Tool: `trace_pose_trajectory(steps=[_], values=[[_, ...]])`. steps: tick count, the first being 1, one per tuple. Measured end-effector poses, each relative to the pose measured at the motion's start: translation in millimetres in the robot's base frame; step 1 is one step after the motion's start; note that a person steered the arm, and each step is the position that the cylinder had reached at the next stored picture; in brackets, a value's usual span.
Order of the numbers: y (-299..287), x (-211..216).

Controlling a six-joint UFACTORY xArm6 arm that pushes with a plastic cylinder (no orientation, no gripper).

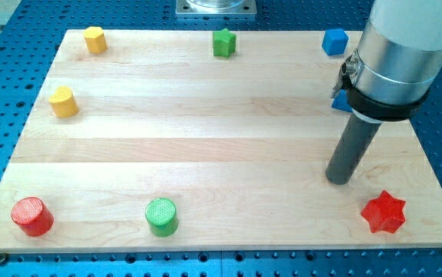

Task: Place your arm at the right of the cube

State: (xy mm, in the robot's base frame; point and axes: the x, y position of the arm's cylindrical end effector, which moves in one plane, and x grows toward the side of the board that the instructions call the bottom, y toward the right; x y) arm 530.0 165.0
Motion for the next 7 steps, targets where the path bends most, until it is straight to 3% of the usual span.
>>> trace_pose_trajectory(steps=[1,3,4,7], values=[[0,-1],[-20,-63],[-55,-71],[-59,-70]])
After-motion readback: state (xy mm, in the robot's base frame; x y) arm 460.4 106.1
